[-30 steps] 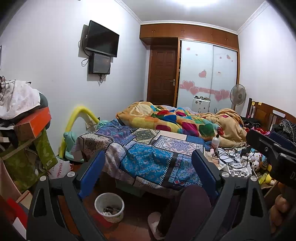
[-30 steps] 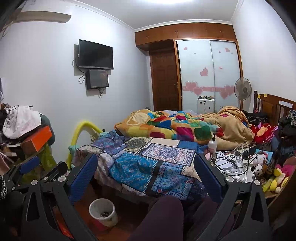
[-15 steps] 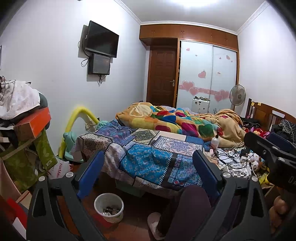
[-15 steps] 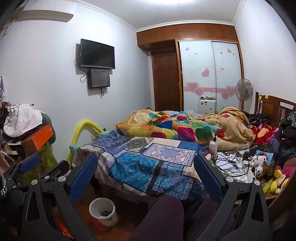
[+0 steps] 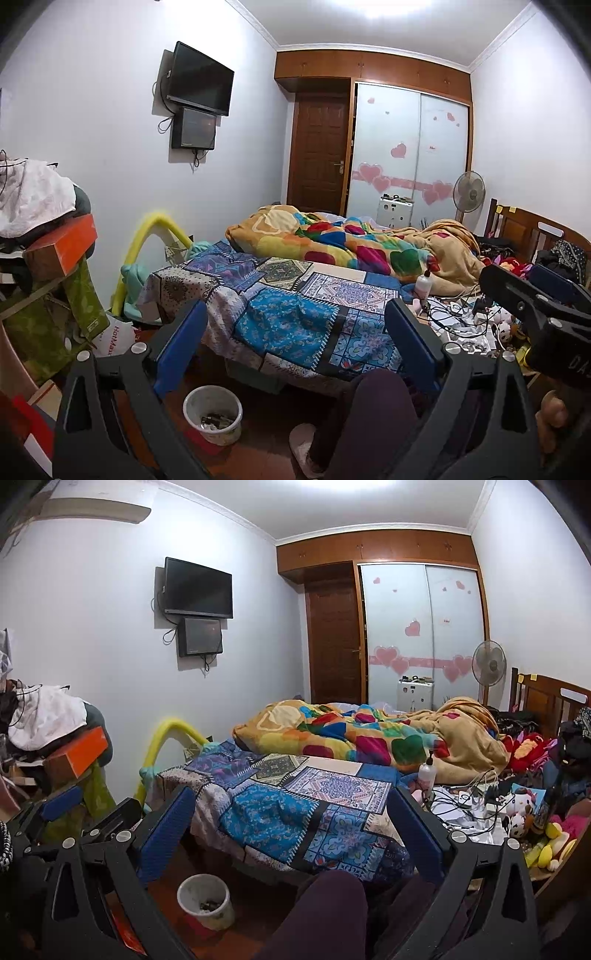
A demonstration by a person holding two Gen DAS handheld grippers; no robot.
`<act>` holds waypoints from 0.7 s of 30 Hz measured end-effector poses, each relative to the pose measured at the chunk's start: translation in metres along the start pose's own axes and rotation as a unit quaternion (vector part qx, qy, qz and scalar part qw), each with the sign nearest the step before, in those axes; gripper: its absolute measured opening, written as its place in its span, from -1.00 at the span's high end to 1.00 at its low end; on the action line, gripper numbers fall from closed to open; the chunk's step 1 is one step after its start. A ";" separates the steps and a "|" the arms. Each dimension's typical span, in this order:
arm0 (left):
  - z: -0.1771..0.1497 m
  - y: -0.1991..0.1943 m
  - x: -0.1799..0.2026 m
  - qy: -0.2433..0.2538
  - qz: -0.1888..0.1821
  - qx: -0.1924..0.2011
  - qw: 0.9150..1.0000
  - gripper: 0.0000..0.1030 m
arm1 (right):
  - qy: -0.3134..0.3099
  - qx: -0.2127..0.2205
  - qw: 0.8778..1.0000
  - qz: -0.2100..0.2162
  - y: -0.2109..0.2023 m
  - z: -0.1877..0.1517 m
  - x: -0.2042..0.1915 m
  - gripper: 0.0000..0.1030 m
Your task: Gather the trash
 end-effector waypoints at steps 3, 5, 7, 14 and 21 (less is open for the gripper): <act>0.001 -0.001 -0.003 -0.004 0.000 0.002 1.000 -0.88 | 0.000 0.000 1.000 0.000 0.000 0.000 0.000 -1.00; 0.002 -0.001 -0.006 -0.006 -0.006 0.003 1.000 -0.88 | 0.000 0.000 1.000 0.000 0.000 0.000 0.000 -1.00; 0.003 -0.001 -0.007 -0.005 -0.014 0.000 1.000 -0.88 | 0.000 0.000 1.000 -0.001 0.000 0.000 0.000 -1.00; 0.002 -0.003 -0.010 -0.003 -0.011 0.003 1.000 -0.88 | -0.001 -0.001 1.000 0.000 0.000 0.000 -0.001 -1.00; -0.002 -0.001 -0.009 0.002 -0.012 0.002 1.000 -0.88 | -0.001 -0.004 1.000 0.005 0.003 0.002 0.001 -1.00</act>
Point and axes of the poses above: each gripper's, at about its wrist camera, not at the fingertips, and y roughly the way its jaws point, x to its right, z to its top, the point moved 1 cm from there along y, roughly the way its jaws point, and after that the axes turned 2 degrees about x, right-handed, at the moved point
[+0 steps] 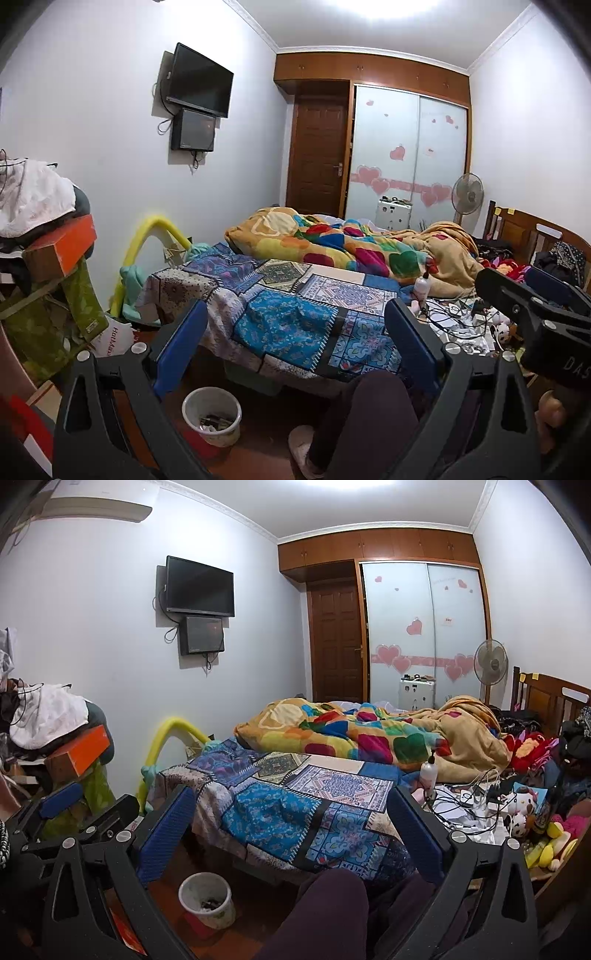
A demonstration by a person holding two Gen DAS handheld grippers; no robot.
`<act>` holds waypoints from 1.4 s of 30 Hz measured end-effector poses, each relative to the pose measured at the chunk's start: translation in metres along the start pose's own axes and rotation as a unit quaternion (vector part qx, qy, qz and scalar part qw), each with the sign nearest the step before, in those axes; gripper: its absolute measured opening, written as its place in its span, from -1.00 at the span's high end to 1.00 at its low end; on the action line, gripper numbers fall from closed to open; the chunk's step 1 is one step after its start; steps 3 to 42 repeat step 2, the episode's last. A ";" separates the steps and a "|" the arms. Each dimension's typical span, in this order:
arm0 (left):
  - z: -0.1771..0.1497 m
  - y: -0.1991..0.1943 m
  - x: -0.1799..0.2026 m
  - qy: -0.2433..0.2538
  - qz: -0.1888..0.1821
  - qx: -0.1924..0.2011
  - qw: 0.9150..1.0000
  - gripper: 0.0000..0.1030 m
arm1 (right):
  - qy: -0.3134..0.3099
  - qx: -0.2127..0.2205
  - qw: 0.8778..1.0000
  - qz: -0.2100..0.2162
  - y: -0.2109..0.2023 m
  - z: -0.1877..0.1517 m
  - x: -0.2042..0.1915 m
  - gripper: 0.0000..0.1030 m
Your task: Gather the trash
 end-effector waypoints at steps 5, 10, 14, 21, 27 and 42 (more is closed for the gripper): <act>-0.001 0.003 -0.001 -0.003 0.000 -0.005 1.000 -0.88 | -0.001 0.000 1.000 0.002 0.002 0.000 0.001 -1.00; -0.001 0.003 -0.001 -0.003 0.000 -0.005 1.000 -0.88 | -0.001 0.000 1.000 0.002 0.002 0.000 0.001 -1.00; -0.001 0.003 -0.001 -0.003 0.000 -0.005 1.000 -0.88 | -0.001 0.000 1.000 0.002 0.002 0.000 0.001 -1.00; -0.001 0.003 -0.001 -0.003 0.000 -0.005 1.000 -0.88 | -0.001 0.000 1.000 0.002 0.002 0.000 0.001 -1.00; -0.001 0.003 -0.001 -0.003 0.000 -0.005 1.000 -0.88 | -0.001 0.000 1.000 0.002 0.002 0.000 0.001 -1.00; -0.001 0.003 -0.001 -0.003 0.000 -0.005 1.000 -0.88 | -0.001 0.000 1.000 0.002 0.002 0.000 0.001 -1.00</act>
Point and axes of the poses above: each gripper's, at about its wrist camera, not at the fingertips, and y roughly the way its jaws point, x to its right, z to its top, the point moved 1 cm from there along y, roughly the way its jaws point, and after that the axes turned 2 degrees about x, right-handed, at the moved point
